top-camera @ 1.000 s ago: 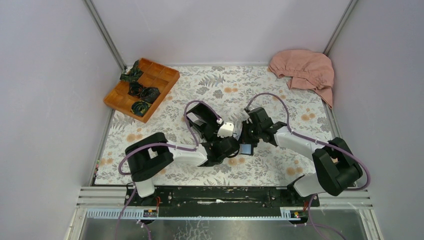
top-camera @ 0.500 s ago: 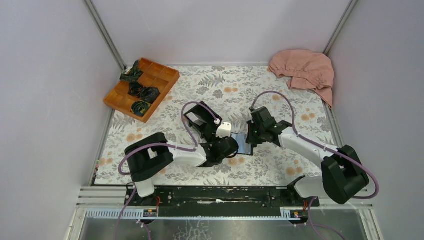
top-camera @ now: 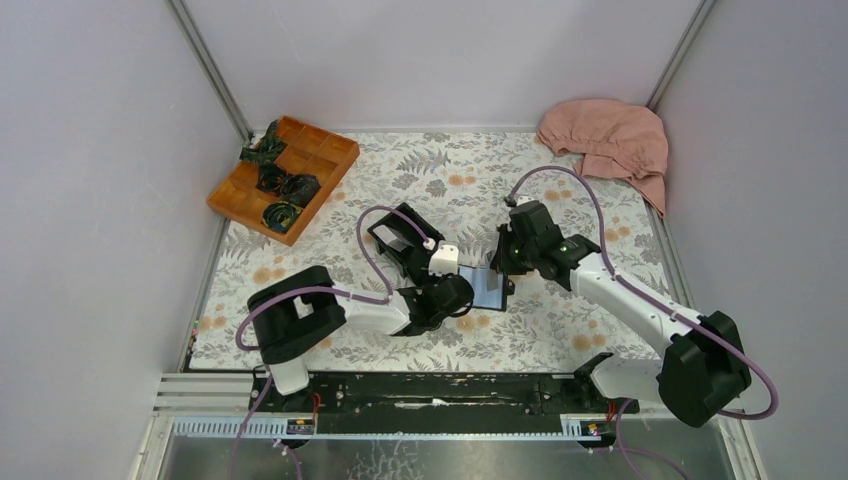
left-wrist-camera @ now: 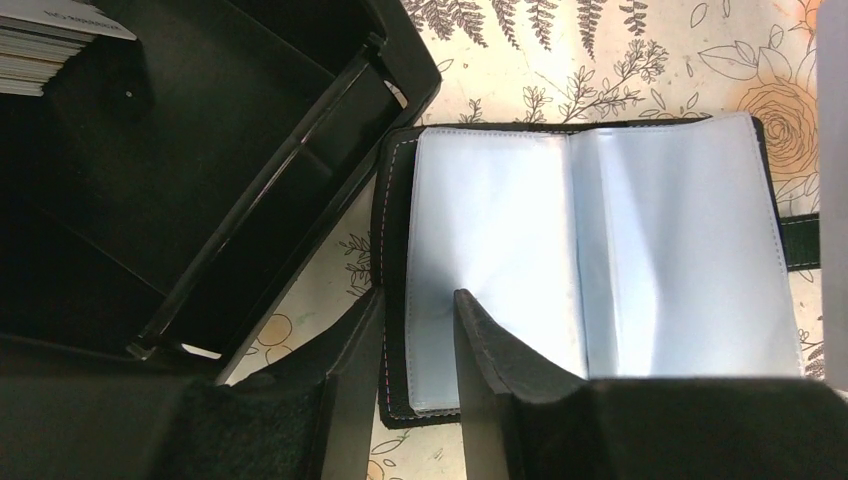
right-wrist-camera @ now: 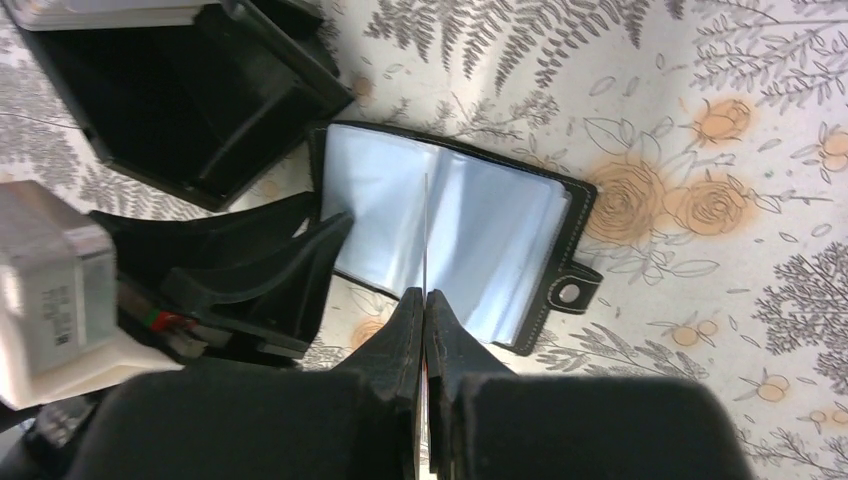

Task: Put the credit cards into the card holder
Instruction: Open the card holder at the center of the board, then insert the credit card into the card holder.

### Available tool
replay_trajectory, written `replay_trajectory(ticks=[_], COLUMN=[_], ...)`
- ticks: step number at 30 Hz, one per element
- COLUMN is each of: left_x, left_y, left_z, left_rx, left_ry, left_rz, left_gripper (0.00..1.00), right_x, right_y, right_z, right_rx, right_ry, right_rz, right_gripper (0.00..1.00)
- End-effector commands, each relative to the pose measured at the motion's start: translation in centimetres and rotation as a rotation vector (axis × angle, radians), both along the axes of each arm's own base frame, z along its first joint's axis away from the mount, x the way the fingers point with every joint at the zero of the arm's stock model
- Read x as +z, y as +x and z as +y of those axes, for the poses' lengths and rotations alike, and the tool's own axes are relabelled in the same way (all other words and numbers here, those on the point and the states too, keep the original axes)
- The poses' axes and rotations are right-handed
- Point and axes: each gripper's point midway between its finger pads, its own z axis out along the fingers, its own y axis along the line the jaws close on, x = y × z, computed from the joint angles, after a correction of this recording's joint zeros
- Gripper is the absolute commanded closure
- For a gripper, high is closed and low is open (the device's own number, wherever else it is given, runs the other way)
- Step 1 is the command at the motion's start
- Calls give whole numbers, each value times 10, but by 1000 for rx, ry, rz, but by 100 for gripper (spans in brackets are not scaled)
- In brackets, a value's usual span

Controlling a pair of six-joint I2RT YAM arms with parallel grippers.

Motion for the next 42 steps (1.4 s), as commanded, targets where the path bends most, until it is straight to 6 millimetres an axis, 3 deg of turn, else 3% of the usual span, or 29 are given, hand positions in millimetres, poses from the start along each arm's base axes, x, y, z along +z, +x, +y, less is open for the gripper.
replay_trajectory(ticks=[1,6,15,28,42], left_x=[-44,-45,-50,-53,-57], left_y=[-25,-27,-33,-37,-40], left_z=[32,32,34,39,40], left_rx=[-21,-21,-24,-21,-26], left_ry=[125,118,121,125,133], left_rz=[128,136,151,159,170], left_gripper=[63,63,64,64,64], right_x=[22,-2,-47,-68,-87], right_y=[9,9,4,5,2], right_z=[24,37,37,35,20], right_rx=[24,15,-70,-161,-218], right_ry=[103,165,219,285,268], right_rz=[-23,24,65,71,85], right_gripper=[100,100,100,100,100])
